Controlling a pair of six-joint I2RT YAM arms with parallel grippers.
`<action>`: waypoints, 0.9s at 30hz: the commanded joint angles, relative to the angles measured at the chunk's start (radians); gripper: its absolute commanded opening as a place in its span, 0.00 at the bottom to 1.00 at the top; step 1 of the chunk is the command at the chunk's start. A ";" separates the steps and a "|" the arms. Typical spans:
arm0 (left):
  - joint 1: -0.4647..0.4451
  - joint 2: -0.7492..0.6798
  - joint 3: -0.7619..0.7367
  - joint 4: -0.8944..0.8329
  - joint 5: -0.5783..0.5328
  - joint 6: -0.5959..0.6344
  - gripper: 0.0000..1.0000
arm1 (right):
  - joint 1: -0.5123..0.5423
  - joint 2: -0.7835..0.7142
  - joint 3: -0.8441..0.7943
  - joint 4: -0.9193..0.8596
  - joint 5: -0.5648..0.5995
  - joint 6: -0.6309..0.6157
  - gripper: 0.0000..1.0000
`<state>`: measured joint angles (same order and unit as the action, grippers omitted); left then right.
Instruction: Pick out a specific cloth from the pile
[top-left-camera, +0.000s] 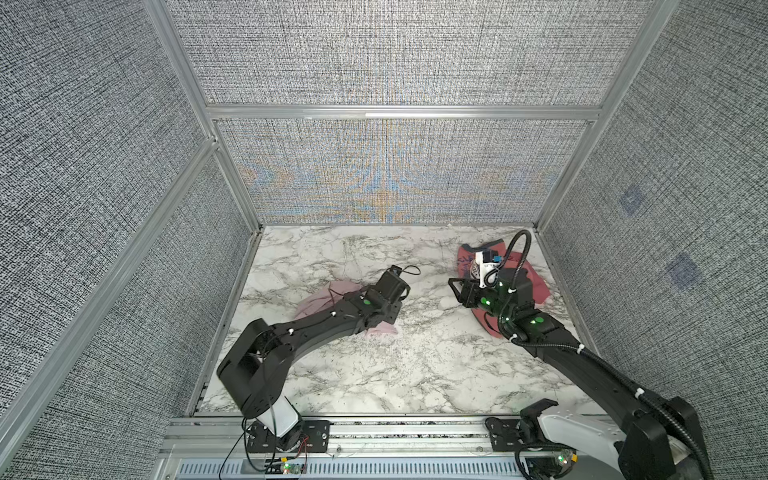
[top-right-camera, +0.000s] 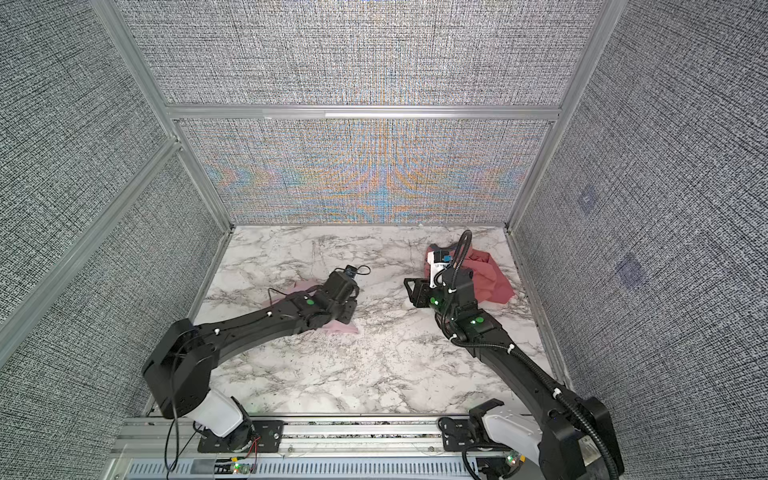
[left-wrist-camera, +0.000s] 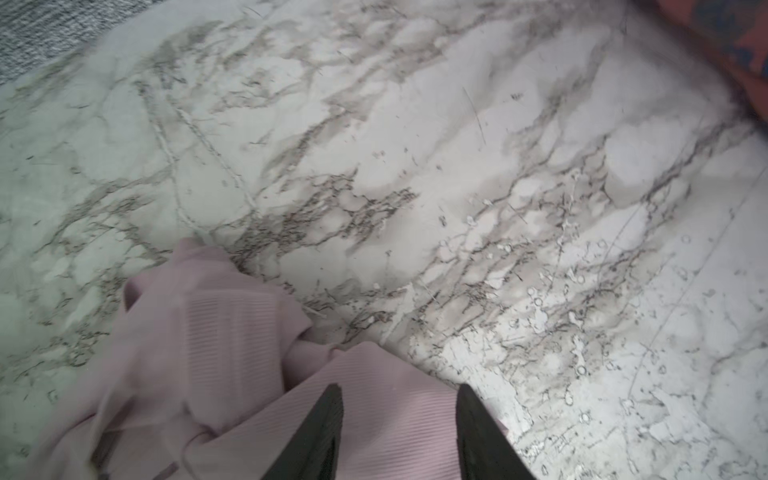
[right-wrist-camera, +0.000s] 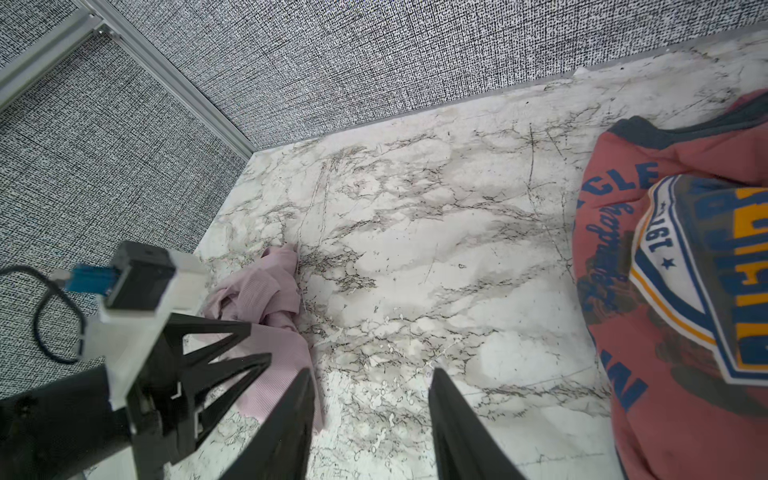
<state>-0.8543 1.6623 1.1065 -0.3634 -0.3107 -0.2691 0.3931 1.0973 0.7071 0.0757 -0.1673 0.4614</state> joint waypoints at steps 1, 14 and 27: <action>-0.032 0.059 0.031 -0.072 0.007 0.022 0.47 | 0.000 -0.012 -0.013 0.009 0.017 0.012 0.47; -0.061 0.117 -0.002 -0.034 0.122 0.006 0.51 | 0.000 -0.046 -0.038 0.019 0.012 0.028 0.47; -0.061 0.160 -0.056 0.003 0.165 0.002 0.48 | 0.000 -0.040 -0.043 0.032 0.009 0.034 0.48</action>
<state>-0.9154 1.8126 1.0538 -0.3828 -0.1577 -0.2626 0.3931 1.0554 0.6670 0.0788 -0.1604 0.4873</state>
